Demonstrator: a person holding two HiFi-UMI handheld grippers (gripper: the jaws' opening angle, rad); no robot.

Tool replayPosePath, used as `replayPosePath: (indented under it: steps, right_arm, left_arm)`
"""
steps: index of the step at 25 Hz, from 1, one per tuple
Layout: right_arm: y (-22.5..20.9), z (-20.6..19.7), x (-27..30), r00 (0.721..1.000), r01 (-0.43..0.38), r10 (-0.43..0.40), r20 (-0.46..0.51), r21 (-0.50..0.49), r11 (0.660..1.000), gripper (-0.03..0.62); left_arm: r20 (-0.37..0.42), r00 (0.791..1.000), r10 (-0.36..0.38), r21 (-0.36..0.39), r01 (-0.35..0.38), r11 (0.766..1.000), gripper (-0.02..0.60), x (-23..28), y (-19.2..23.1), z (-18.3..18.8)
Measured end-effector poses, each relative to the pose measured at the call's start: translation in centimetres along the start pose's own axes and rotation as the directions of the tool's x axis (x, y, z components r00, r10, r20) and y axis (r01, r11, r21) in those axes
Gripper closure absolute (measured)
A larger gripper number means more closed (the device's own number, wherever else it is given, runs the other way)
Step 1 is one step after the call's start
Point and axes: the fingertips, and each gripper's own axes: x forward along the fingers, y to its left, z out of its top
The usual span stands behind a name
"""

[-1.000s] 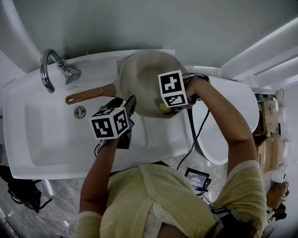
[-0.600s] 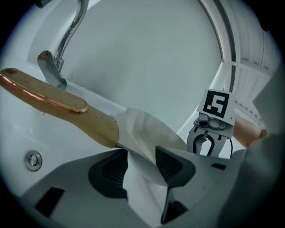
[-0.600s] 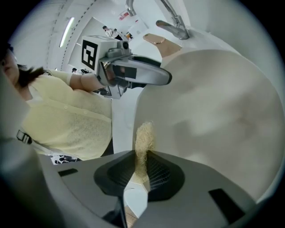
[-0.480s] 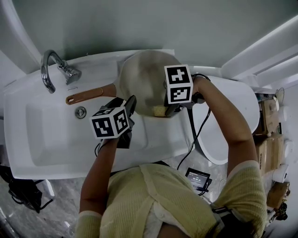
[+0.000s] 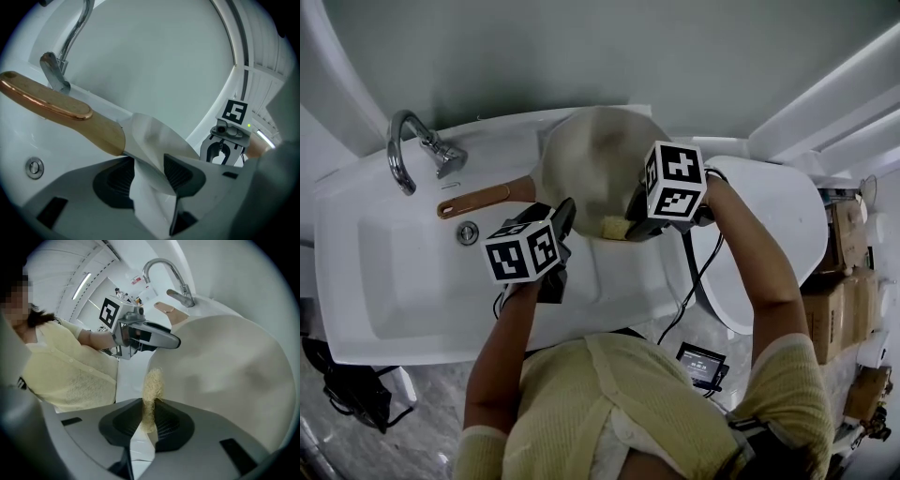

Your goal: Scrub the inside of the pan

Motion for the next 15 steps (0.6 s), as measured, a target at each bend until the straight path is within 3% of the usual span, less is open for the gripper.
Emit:
replayPosePath:
  steps: [8,15]
  right_arm:
    - [0.1,0.8,-0.4,0.979,0.113,-0.114,0.169,0.017,0.993,0.513]
    - [-0.5,1.4,-1.8,0.911,0.249,-0.264,0.317,0.087,0.965,0.513]
  left_arm:
    - [-0.002,1.0,-0.012,-0.013,0.012,1.0,0.347,0.0,0.0,0.0]
    - [-0.009,1.0,-0.02,0.023,0.021,1.0,0.347,-0.5,-0.4,-0.1]
